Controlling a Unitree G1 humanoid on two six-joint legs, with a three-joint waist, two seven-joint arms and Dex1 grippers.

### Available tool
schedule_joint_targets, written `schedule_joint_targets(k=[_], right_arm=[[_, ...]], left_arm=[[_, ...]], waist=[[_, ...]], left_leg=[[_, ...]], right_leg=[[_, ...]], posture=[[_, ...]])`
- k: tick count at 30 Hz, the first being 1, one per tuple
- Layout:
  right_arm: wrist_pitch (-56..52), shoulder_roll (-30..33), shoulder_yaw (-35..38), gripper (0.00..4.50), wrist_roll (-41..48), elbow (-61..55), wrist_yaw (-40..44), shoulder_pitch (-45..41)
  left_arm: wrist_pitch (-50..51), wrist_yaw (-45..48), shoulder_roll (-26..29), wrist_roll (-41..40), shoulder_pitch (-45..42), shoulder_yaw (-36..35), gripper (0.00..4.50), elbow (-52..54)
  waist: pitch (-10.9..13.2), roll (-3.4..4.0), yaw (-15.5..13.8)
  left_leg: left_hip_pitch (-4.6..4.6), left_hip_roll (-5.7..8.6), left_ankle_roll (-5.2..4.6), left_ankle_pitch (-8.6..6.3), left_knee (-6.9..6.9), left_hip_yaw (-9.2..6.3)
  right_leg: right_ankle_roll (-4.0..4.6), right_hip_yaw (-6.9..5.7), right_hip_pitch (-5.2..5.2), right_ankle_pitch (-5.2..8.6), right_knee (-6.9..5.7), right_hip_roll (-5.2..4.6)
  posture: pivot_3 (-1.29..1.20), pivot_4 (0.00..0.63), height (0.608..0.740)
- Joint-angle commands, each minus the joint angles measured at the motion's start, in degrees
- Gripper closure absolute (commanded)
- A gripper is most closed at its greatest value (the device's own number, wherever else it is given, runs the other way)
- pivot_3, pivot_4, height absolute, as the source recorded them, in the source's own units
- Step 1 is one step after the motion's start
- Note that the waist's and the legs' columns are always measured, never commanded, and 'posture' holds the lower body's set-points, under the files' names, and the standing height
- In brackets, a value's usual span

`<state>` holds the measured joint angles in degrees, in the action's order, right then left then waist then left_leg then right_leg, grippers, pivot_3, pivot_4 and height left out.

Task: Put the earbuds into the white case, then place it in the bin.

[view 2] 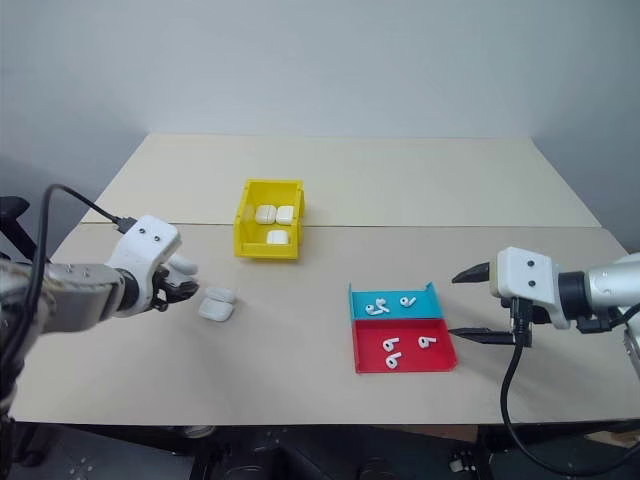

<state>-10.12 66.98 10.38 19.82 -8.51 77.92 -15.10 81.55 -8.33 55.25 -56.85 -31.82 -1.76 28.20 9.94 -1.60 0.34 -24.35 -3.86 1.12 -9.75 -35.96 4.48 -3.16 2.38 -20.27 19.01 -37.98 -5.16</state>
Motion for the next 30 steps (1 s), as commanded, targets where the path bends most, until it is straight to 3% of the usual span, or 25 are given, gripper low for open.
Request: schedule_joint_targets(k=[1, 4, 6, 12, 15, 20, 23, 25, 30], right_arm=[[-0.74, 2.39, -1.76, 0.0, 1.24, -3.13, 3.6, -2.66], [0.4, 3.26, -5.7, 0.0, -1.1, -4.26, 5.71, -5.1], [-0.32, 4.12, -9.6, 0.0, -4.46, -5.64, 5.97, -7.14], [2.16, 3.62, -17.18, 0.0, -10.82, -10.07, 7.48, -10.49], [4.42, 2.6, -20.11, 0.0, -13.52, -11.37, 7.64, -11.28], [6.58, 0.65, -24.82, 0.0, -15.77, -12.89, 10.36, -13.78], [8.27, -0.74, -27.46, 0.56, -17.89, -12.88, 11.51, -15.35], [8.92, -1.78, -28.9, 1.17, -18.93, -12.75, 11.76, -15.96], [9.32, -4.82, -32.63, 1.17, -23.74, -10.86, 11.2, -18.1]], left_arm=[[-17.34, 8.33, -0.66, 9.35, 4.84, -1.88, 1.75, 7.16], [-39.62, 17.01, -3.25, 21.98, 12.3, 1.34, 1.75, 9.46], [-53.41, 20.67, -7.85, 28.63, 16.19, 3.09, 1.75, 8.33], [-78.41, 34.7, -18.99, 34.55, 19.98, 6.08, 1.75, -1.25], [-83.21, 38.09, -24.69, 32.85, 21.16, 5.78, 1.75, -4.1], [-89.29, 50.46, -26.93, 26.94, 26.18, 4.92, 1.75, -4.81], [-89.46, 52.27, -27.25, 27.61, 28.42, 5.37, 1.75, -4.67], [-90.1, 53.17, -27.43, 28.6, 29.95, 5.65, 1.75, -4.75], [-89.79, 53.05, -28.0, 29.54, 33.29, 5.42, 1.75, -3.04]], waist=[[0.0, 0.0, -0.13], [-0.01, 0.02, -0.24], [-0.02, 0.04, -0.39], [-0.08, 0.13, -0.87], [-0.08, 0.13, -0.91], [-0.08, 0.14, -0.27], [-0.08, 0.15, -0.07], [-0.08, 0.15, 0.02], [-0.09, 0.15, 0.32]], left_leg=[[-0.01, 0.0, 0.0, 0.0, 0.0, -0.02], [0.0, 0.01, 0.01, 0.0, 0.01, 0.04], [-0.01, 0.0, 0.0, 0.0, -0.01, 0.1], [-0.04, -0.03, -0.4, -0.24, -0.03, 0.19], [-0.07, -0.04, -0.58, -0.34, -0.12, 0.21], [-0.08, -0.09, -0.64, -0.38, -0.21, 0.21], [-0.04, -0.09, -0.66, -0.39, -0.23, 0.21], [-0.01, -0.09, -0.68, -0.4, -0.28, 0.19], [0.0, -0.08, -0.69, -0.41, -0.31, 0.17]], right_leg=[[0.0, -0.03, 0.01, 0.0, 0.02, 0.0], [0.0, -0.01, 0.01, 0.0, 0.09, -0.02], [0.01, 0.0, 0.04, 0.0, 0.13, -0.01], [0.0, 0.02, 0.0, -0.03, 0.18, -0.02], [-0.01, 0.03, 0.01, -0.03, 0.19, -0.03], [-0.02, 0.03, 0.01, -0.03, 0.13, -0.01], [-0.02, 0.03, 0.01, -0.03, 0.06, -0.01], [-0.03, 0.02, 0.06, -0.03, 0.01, -0.01], [-0.03, 0.02, 0.07, -0.04, -0.02, -0.01]], posture=[[0.0, 0.15, 0.74], [0.0, 0.15, 0.74], [0.0, 0.15, 0.74], [0.0, 0.15, 0.74], [0.0, 0.15, 0.74], [0.0, 0.15, 0.74], [0.0, 0.15, 0.74], [0.0, 0.15, 0.74], [0.0, 0.15, 0.74]])
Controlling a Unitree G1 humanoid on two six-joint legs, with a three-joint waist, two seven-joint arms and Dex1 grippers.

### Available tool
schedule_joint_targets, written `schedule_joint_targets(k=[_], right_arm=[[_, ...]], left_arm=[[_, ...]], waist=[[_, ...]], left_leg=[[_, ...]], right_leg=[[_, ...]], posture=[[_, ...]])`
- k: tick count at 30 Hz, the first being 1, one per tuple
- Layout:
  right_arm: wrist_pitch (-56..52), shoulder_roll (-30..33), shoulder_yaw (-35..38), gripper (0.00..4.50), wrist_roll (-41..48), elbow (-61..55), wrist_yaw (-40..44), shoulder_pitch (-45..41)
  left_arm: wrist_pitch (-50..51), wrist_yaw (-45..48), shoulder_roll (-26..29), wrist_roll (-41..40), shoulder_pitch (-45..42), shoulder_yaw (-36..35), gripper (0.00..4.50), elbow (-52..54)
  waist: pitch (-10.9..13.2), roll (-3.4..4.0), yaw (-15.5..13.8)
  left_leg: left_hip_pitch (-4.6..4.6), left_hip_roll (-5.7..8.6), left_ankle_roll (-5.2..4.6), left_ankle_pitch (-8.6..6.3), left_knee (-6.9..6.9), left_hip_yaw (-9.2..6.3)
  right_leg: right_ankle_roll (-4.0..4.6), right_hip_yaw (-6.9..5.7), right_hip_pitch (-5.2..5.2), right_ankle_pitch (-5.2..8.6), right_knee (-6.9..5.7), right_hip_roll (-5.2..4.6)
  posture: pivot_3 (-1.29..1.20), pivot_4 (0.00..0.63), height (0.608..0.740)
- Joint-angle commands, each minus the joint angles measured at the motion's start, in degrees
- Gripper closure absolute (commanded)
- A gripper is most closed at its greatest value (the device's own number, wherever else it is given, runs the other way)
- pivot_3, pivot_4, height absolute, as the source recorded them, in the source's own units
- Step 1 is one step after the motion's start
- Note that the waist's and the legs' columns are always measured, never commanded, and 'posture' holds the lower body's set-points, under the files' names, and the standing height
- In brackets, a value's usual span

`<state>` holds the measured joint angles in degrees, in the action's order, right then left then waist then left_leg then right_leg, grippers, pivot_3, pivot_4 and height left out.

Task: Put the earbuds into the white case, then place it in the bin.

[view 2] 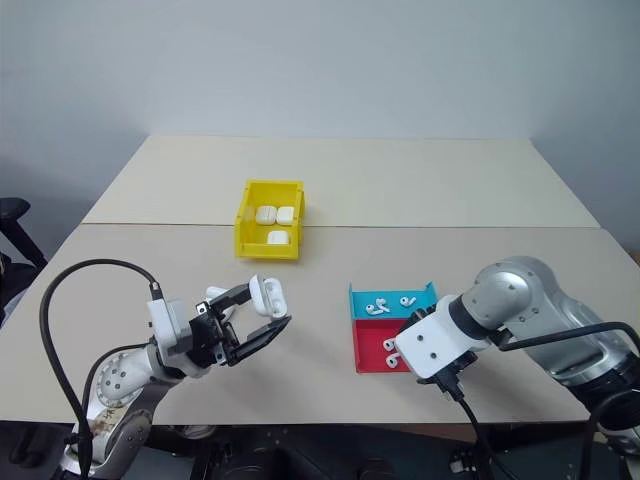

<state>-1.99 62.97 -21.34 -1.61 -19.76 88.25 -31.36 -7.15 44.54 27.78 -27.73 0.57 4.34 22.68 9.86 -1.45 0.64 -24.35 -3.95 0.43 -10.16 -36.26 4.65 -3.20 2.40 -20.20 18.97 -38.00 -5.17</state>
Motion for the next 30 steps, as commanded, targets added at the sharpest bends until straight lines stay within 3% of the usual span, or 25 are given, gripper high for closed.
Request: schedule_joint_targets(k=[1, 4, 8, 30], right_arm=[[1.0, -1.46, -1.59, 1.17, -3.12, 0.75, 0.87, -2.28], [-0.07, -2.96, -3.44, 1.17, -5.2, 1.36, 1.51, -3.57], [0.14, -4.55, -4.25, 2.04, -6.66, 2.14, 0.98, -4.34], [1.31, -8.74, -9.05, 2.04, -11.05, 5.14, 3.2, -8.66]], left_arm=[[-1.33, 0.06, -0.82, 0.57, 1.48, -0.7, 1.75, 2.66], [-0.8, -0.67, -1.32, 1.42, 2.66, -0.65, 1.75, 3.07], [0.01, -1.82, -1.79, 2.57, 3.37, -0.31, 1.75, 4.26], [1.69, -3.88, -2.7, 6.29, 3.71, 0.12, 1.75, 5.73]], waist=[[0.0, 0.0, 0.03], [0.0, 0.0, 0.06], [0.0, 0.0, 0.08], [0.0, 0.01, 0.12]], left_leg=[[-0.01, 0.0, 0.0, 0.0, 0.0, 0.0], [-0.01, 0.0, 0.0, 0.0, -0.01, 0.0], [0.0, -0.01, -0.01, 0.0, 0.0, -0.01], [0.01, -0.01, -0.02, -0.01, 0.0, 0.0]], right_leg=[[0.0, 0.0, -0.01, 0.0, -0.01, 0.0], [0.0, 0.0, -0.01, 0.0, -0.01, 0.0], [0.0, 0.0, -0.01, 0.0, -0.02, 0.02], [0.0, 0.0, -0.01, 0.0, -0.02, 0.01]], posture=[[0.0, 0.15, 0.74], [0.0, 0.15, 0.74], [0.0, 0.15, 0.74], [0.0, 0.15, 0.74]])
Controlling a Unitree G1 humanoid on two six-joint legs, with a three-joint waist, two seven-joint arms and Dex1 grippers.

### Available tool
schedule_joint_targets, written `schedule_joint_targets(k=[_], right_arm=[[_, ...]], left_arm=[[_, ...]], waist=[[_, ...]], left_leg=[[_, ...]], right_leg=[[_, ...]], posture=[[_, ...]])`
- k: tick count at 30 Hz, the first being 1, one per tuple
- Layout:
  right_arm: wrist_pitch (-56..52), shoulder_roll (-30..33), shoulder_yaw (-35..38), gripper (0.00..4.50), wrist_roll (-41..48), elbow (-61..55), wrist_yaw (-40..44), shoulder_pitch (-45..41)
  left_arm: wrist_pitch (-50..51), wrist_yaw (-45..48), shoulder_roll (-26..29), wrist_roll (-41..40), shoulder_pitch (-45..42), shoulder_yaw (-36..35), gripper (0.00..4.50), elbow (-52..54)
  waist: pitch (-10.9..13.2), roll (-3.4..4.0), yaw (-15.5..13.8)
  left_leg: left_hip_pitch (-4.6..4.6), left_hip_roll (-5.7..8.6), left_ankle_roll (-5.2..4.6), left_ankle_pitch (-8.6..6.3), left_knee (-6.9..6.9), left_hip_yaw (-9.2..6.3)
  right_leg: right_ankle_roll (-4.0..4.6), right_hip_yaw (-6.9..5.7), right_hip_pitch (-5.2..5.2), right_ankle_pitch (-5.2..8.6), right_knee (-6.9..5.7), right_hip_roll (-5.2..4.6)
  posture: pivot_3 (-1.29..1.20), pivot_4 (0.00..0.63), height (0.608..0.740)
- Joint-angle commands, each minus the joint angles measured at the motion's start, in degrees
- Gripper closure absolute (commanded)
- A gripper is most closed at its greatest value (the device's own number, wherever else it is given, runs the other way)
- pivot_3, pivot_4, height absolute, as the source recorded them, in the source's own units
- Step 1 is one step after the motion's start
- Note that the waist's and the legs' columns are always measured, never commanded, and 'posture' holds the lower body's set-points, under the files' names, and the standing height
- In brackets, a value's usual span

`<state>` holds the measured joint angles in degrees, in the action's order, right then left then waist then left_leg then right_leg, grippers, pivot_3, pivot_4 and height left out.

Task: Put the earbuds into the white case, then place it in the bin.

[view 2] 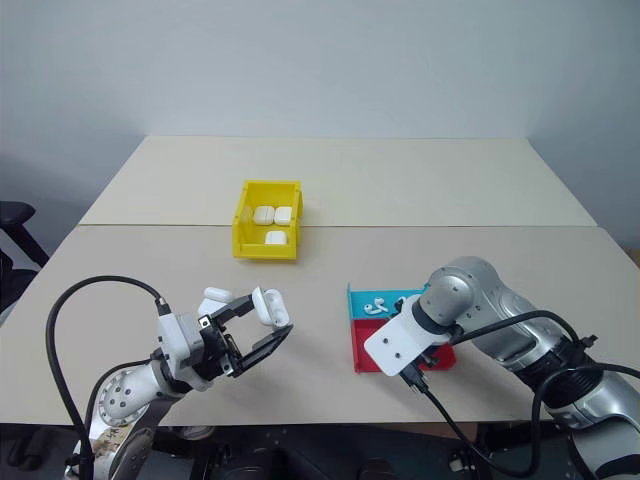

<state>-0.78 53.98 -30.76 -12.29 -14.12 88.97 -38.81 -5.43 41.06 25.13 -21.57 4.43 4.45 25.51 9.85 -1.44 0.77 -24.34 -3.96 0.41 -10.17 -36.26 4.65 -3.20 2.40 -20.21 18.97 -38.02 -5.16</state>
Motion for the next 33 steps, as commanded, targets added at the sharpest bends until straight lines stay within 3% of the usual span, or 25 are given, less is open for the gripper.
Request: schedule_joint_targets(k=[1, 14, 17, 33], right_arm=[[0.21, 0.36, 0.27, 2.04, -0.41, -0.51, 2.58, -1.15], [1.27, 0.89, 0.1, 2.04, -0.58, -0.36, 2.37, -0.26], [1.45, 0.56, 0.03, 2.57, -0.96, 0.03, 1.98, -0.44], [2.02, -0.2, -0.76, 2.57, -1.5, 0.32, 1.97, -0.11]], left_arm=[[0.03, -0.41, -0.06, 0.17, -0.12, -0.04, 1.75, 2.88], [2.37, -1.29, -0.21, 0.42, -0.55, -0.48, 1.75, 3.07], [2.53, -1.22, -0.11, 0.5, -0.37, -0.49, 1.75, 3.26], [3.19, -1.43, 0.28, 0.63, 0.02, -0.95, 1.75, 3.83]], waist=[[0.0, 0.0, -0.01], [0.0, 0.0, 0.0], [0.0, 0.0, 0.0], [0.0, 0.0, 0.01]], left_leg=[[0.0, 0.0, 0.0, 0.0, 0.0, 0.0], [0.0, 0.0, 0.0, 0.0, 0.0, 0.0], [0.0, 0.0, 0.0, 0.0, 0.0, 0.0], [0.0, 0.0, 0.0, 0.0, 0.01, 0.0]], right_leg=[[0.0, 0.0, 0.0, 0.0, 0.0, 0.0], [0.0, 0.0, 0.0, 0.0, 0.0, 0.0], [0.0, 0.0, 0.0, 0.0, 0.0, 0.0], [0.0, 0.0, 0.0, 0.0, 0.01, 0.0]], posture=[[0.0, 0.15, 0.74], [0.0, 0.15, 0.74], [0.0, 0.15, 0.74], [0.0, 0.15, 0.74]])
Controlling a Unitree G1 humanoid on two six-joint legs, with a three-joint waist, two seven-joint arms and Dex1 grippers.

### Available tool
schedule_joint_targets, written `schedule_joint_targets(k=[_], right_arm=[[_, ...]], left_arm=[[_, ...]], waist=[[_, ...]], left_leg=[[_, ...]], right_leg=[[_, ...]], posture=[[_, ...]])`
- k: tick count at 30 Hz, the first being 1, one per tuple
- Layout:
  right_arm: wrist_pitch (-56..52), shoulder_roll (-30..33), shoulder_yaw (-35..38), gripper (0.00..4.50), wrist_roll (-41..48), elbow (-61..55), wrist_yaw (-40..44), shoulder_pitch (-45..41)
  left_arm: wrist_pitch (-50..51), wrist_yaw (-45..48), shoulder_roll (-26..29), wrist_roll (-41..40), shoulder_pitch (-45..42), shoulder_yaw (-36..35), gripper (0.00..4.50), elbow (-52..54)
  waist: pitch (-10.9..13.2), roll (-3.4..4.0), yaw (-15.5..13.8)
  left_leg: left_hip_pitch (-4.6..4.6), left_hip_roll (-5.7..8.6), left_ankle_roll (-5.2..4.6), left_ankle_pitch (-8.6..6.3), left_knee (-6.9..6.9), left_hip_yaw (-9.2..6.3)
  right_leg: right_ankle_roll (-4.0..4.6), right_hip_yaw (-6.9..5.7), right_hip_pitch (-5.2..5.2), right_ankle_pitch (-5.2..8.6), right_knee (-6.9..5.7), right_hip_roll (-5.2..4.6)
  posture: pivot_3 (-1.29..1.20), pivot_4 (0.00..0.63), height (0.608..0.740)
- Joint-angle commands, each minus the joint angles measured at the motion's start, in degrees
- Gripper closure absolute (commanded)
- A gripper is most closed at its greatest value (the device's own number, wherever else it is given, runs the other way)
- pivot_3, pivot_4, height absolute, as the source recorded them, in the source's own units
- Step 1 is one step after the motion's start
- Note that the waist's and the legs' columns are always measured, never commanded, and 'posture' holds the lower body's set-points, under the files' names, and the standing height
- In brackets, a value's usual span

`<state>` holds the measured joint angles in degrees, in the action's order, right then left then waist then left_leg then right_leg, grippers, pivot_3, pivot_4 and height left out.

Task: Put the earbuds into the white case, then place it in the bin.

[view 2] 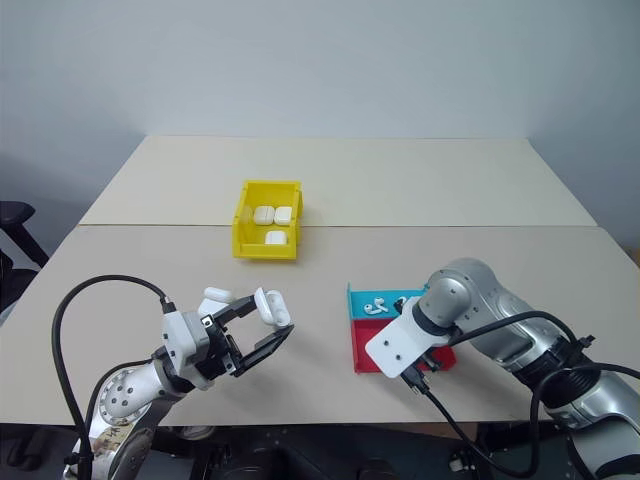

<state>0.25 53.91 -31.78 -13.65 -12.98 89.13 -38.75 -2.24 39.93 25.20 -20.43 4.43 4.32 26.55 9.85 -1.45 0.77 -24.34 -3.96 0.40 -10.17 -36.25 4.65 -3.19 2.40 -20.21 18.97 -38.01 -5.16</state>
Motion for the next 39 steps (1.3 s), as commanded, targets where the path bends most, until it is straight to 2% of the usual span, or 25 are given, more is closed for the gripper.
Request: schedule_joint_targets(k=[1, 13, 16, 28, 29, 31, 39], right_arm=[[1.1, -0.14, 0.15, 2.57, -0.16, -0.73, 1.86, -0.28], [1.86, -0.5, -0.33, 2.57, -0.62, 0.23, 2.01, -0.79], [2.08, -0.61, -0.14, 3.11, -0.28, 0.12, 1.97, -0.81], [2.92, -0.02, 0.1, 3.11, -0.01, -0.16, 2.71, -0.84], [2.82, 0.03, 0.14, 3.47, 0.11, -0.33, 2.81, -0.8], [2.63, 0.05, 0.3, 3.84, 0.37, -0.67, 2.82, -0.68], [0.32, 0.91, 0.98, 3.84, 2.29, -3.52, 3.22, -0.31]], left_arm=[[0.24, -0.38, 0.28, -0.54, 0.12, -0.84, 1.75, 2.91], [0.62, -0.55, 0.34, -0.1, 0.48, -1.03, 1.75, 3.17], [0.68, -0.32, 0.39, -0.06, 0.46, -1.01, 1.75, 3.17], [0.36, -0.22, 0.27, 0.37, 0.17, -0.69, 1.75, 2.95], [0.35, -0.22, 0.27, 0.43, 0.15, -0.67, 1.75, 2.93], [0.35, -0.2, 0.27, 0.44, 0.16, -0.64, 1.75, 3.01], [0.16, 0.25, 0.44, 0.34, 0.03, -0.77, 1.75, 3.02]], waist=[[0.0, 0.0, 0.02], [0.0, 0.0, 0.01], [0.0, 0.0, 0.02], [0.0, 0.0, 0.01], [0.0, 0.0, 0.02], [0.0, 0.0, 0.02], [0.0, 0.0, 0.02]], left_leg=[[0.0, 0.0, 0.0, 0.0, 0.0, 0.0], [0.0, 0.0, 0.0, 0.0, 0.0, 0.0], [0.0, 0.0, 0.0, 0.0, 0.0, 0.0], [0.0, 0.0, 0.0, 0.0, 0.0, 0.0], [0.0, 0.0, 0.0, 0.0, 0.0, 0.0], [0.0, 0.0, 0.0, 0.0, 0.01, 0.0], [0.0, 0.0, 0.0, 0.0, 0.01, 0.0]], right_leg=[[0.0, 0.0, 0.0, 0.0, 0.0, 0.0], [0.0, 0.0, 0.0, 0.0, 0.0, 0.0], [0.0, 0.0, 0.0, 0.0, 0.0, 0.0], [0.0, 0.0, 0.0, 0.0, 0.0, 0.0], [0.0, 0.0, 0.0, 0.0, 0.0, 0.0], [0.0, 0.0, 0.0, 0.0, 0.0, 0.0], [0.0, 0.0, -0.01, 0.0, 0.0, 0.0]], posture=[[0.0, 0.15, 0.74], [0.0, 0.15, 0.74], [0.0, 0.15, 0.74], [0.0, 0.15, 0.74], [0.0, 0.15, 0.74], [0.0, 0.15, 0.74], [0.0, 0.15, 0.74]])
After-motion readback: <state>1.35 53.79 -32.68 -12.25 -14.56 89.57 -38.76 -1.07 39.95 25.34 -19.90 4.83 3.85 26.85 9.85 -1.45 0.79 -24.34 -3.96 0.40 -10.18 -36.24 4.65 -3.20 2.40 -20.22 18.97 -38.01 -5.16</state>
